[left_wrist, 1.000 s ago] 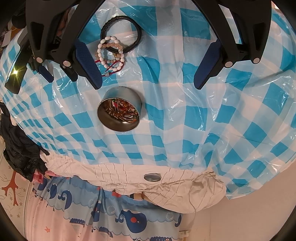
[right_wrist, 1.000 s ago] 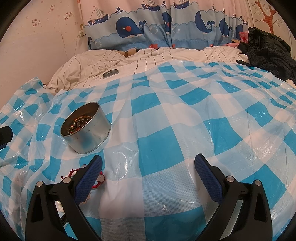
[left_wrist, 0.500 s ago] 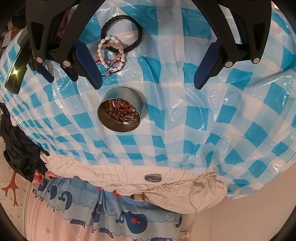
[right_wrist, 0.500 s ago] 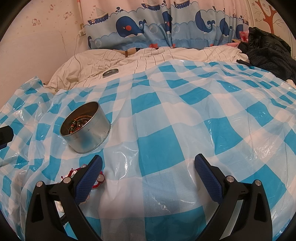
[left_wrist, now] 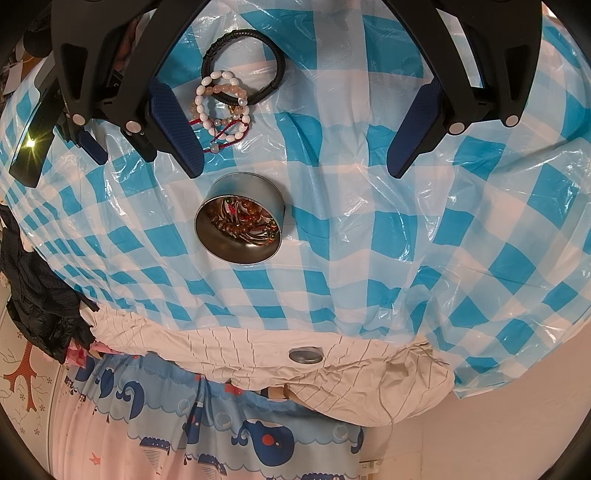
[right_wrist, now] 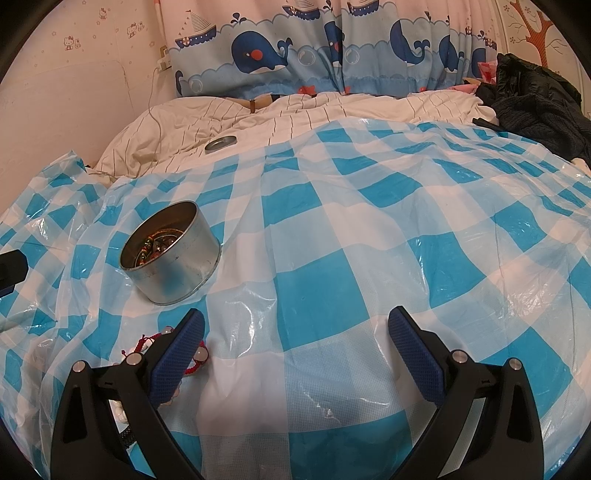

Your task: Organize jewelry

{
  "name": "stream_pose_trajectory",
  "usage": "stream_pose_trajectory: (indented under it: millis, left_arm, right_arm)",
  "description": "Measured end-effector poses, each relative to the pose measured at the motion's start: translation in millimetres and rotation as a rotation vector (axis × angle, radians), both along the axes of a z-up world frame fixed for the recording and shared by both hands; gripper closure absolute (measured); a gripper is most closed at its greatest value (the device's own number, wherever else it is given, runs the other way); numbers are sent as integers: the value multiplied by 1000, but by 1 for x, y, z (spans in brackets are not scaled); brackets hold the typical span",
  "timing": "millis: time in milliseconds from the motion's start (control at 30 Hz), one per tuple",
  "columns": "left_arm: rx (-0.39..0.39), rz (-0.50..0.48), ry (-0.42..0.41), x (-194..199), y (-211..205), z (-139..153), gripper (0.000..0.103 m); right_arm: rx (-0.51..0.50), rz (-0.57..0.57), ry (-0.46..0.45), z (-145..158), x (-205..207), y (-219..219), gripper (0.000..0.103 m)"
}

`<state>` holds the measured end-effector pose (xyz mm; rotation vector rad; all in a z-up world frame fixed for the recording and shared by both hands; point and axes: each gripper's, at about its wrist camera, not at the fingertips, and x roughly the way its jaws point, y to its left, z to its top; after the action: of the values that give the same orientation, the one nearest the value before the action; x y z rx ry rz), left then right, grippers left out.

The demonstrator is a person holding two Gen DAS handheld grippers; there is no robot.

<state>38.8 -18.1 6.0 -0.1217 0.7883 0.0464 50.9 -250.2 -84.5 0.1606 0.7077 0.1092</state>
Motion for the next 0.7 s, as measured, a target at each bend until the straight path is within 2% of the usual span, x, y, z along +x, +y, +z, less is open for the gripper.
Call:
stream_pose_trajectory:
  millis: [700]
  left_arm:
    - [8,-17,-4,-1,-6,-2,8]
  right_arm:
    - [0,1,3,-2,0,0,7]
